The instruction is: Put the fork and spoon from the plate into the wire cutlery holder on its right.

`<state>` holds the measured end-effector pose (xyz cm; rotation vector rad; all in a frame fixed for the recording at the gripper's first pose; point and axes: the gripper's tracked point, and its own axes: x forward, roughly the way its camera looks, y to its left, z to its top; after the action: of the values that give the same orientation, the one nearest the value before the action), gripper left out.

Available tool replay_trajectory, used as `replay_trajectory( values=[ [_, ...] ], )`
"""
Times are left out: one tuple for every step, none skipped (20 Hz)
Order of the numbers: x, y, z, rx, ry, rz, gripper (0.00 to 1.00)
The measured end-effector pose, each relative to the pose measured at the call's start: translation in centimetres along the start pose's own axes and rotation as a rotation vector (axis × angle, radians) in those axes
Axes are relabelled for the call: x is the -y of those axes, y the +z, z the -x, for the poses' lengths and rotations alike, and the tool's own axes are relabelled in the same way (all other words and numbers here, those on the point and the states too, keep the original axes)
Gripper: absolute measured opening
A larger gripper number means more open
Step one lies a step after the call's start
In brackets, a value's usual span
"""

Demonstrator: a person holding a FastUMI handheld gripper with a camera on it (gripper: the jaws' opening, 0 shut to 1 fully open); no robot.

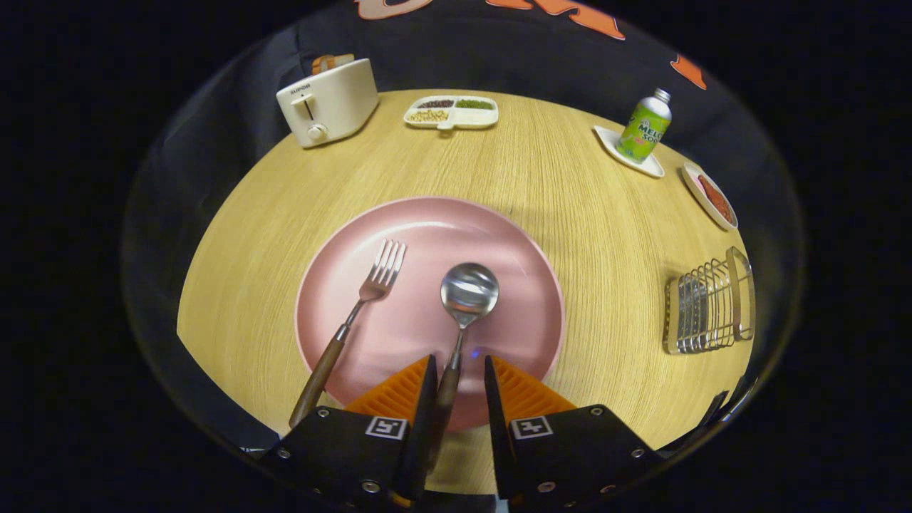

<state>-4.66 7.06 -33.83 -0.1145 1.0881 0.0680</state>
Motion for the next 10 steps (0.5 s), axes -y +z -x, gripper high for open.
replay_trajectory(
  values=[
    [-0.07,-0.08,-0.17,-0.004,0.0,-0.001,0.32],
    [-0.03,-0.13,-0.22,-0.008,-0.004,0.005,0.28],
    [-0.1,-0.35,-0.33,-0.016,-0.007,0.008,0.23],
    [-0.05,-0.35,-0.35,-0.02,-0.009,0.004,0.19],
    [-0.13,-0.37,-0.32,-0.024,-0.004,-0.001,0.15],
    [-0.21,-0.48,-0.35,-0.03,0.002,-0.005,0.14],
    [-0.35,-0.47,-0.38,-0.032,0.01,-0.004,0.11],
    [-0.42,-0.45,-0.38,-0.033,0.017,0.0,0.11],
    [-0.41,-0.41,-0.43,-0.028,0.02,0.003,0.09],
    [-0.35,-0.36,-0.44,-0.026,0.021,0.004,0.08]
  ],
)
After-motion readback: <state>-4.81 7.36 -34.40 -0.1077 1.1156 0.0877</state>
